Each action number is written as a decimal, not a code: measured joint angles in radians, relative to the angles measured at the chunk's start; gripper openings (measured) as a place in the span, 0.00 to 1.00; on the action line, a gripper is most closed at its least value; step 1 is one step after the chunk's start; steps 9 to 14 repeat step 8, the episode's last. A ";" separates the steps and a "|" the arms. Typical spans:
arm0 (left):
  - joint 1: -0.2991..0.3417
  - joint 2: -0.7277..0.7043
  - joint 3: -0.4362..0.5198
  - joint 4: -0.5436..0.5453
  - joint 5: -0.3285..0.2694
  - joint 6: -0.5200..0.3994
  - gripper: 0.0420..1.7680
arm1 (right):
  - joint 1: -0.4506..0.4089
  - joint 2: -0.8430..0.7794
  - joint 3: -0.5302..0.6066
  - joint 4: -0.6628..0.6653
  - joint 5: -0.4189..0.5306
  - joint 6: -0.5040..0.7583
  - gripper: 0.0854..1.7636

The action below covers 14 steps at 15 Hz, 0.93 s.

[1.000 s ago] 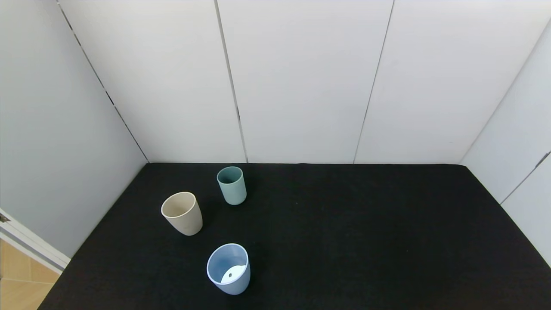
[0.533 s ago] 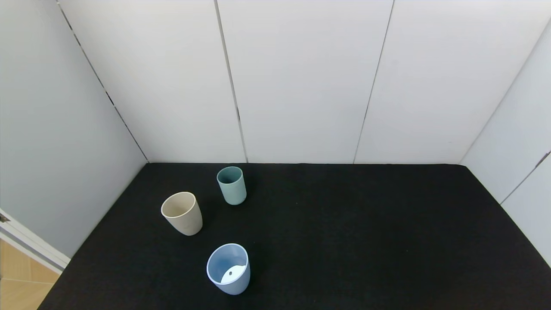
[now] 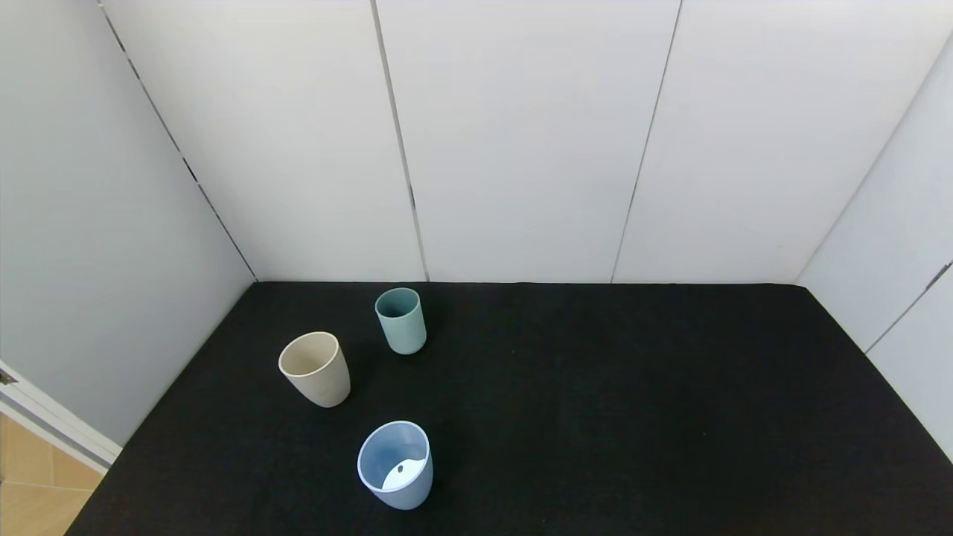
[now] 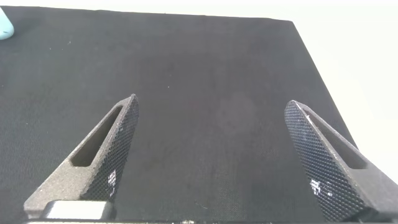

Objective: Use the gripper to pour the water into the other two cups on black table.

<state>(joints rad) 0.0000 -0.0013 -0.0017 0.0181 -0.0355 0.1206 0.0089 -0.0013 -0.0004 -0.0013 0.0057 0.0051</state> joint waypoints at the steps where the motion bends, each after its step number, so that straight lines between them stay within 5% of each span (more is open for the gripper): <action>1: 0.000 0.000 0.000 -0.001 0.003 -0.041 0.97 | 0.000 0.000 0.000 0.000 0.000 0.000 0.97; 14: 0.000 0.000 0.002 -0.003 0.024 -0.097 0.97 | 0.000 0.000 0.000 0.000 0.000 -0.001 0.97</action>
